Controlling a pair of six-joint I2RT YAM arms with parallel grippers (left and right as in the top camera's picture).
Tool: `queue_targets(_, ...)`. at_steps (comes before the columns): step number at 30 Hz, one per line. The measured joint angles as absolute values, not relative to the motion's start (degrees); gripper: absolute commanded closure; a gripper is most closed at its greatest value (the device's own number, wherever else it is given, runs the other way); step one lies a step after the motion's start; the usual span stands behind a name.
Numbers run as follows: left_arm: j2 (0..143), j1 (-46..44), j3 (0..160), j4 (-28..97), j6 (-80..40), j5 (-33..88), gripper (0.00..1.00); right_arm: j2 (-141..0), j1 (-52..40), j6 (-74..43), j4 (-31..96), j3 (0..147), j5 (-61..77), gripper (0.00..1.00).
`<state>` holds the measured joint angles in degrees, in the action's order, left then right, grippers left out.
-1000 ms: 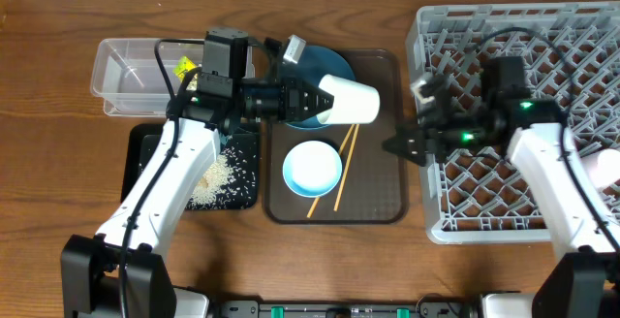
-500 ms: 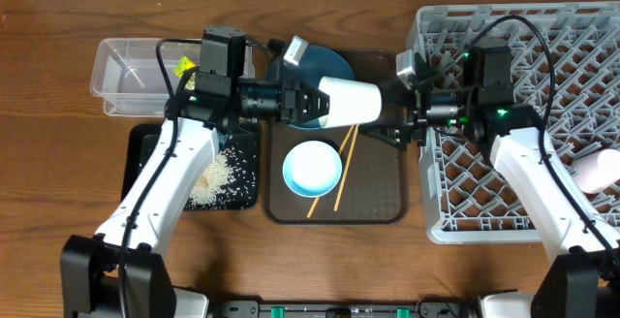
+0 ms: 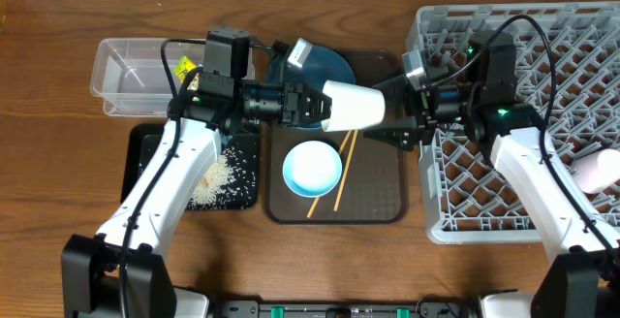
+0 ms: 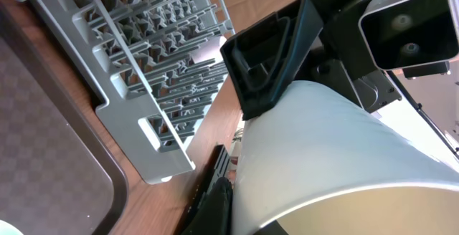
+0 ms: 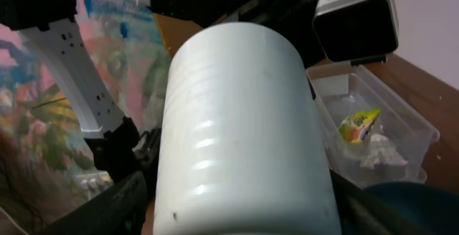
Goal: Sort waste into correct bins and load items into the dishwasher rack
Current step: 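Lift the white cup and pass it to the right gripper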
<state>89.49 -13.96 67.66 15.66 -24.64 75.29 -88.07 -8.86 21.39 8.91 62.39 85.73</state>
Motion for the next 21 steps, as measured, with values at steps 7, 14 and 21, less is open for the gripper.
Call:
queue_targets(7,89.5,-14.0,67.7,15.7,-24.6,76.0,0.94,-88.1,-9.2,21.3,7.6,62.4,85.6,0.36)
queue_targets(14,89.5,-13.8,67.7,15.9,-23.9,76.2,0.94,-88.1,-9.5,20.6,6.4,62.4,85.2,0.72)
queue_targets(21,89.5,-13.7,67.7,16.8,-23.6,74.5,0.83,-88.1,-9.8,18.6,6.4,62.4,84.4,0.71)
